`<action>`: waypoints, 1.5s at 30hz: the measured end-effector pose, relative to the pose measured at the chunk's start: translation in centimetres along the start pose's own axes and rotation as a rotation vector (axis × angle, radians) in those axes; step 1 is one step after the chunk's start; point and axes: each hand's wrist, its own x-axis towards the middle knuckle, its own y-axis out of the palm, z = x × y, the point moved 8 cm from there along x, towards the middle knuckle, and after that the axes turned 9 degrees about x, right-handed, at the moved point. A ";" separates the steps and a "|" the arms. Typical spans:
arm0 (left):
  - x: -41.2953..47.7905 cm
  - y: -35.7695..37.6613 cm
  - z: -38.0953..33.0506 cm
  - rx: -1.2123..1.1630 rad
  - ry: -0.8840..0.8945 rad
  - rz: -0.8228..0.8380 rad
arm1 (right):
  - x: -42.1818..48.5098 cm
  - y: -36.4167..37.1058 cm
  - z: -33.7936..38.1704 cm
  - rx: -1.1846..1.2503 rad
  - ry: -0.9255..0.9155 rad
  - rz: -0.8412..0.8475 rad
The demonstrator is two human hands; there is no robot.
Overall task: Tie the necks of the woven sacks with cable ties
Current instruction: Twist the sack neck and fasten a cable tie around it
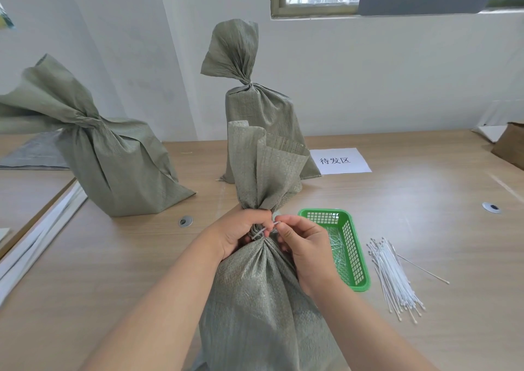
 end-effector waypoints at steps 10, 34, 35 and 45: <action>0.0 0.0 -0.1 0.043 -0.011 -0.021 | 0.0 0.1 0.5 -0.079 -0.071 0.020; 0.2 0.2 -0.4 0.075 -0.035 -0.033 | 0.3 -0.7 1.3 -0.385 -0.219 0.035; 0.2 0.2 -0.4 0.076 -0.035 -0.032 | 0.3 -0.7 1.4 -0.411 -0.229 0.043; 0.1 0.1 -0.4 0.099 -0.051 -0.023 | 0.7 -0.7 2.1 -0.534 -0.306 0.097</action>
